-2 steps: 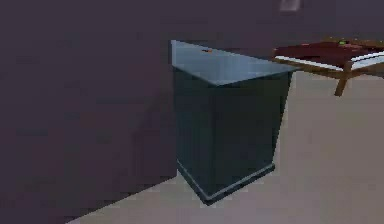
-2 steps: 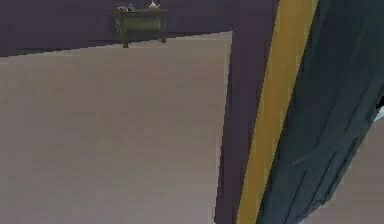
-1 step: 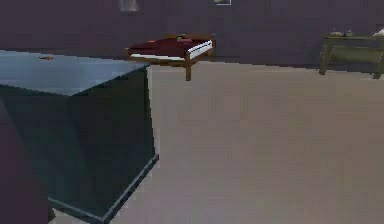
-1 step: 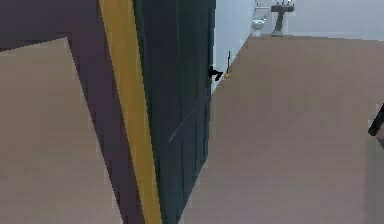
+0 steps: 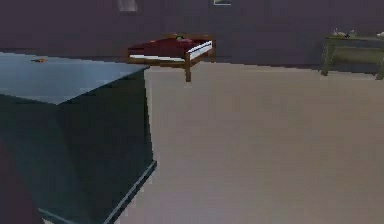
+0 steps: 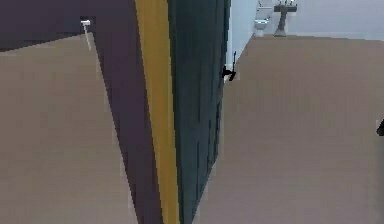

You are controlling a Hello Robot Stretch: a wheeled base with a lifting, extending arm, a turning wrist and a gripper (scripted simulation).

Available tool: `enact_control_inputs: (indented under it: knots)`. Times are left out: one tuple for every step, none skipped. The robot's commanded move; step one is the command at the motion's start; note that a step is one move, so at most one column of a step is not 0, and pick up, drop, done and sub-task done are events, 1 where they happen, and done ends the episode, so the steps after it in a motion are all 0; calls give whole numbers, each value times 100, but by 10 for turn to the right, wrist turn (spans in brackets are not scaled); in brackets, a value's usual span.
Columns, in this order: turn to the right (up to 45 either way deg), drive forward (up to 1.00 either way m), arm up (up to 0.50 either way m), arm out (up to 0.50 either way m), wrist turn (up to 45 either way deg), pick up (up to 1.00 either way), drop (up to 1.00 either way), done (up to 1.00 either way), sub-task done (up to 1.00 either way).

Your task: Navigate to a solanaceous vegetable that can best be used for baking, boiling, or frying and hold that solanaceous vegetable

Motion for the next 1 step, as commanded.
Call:
enact_control_inputs:
  knots:
    - [180, 0, 0, 0, 0, 0, 0, 0, 0]
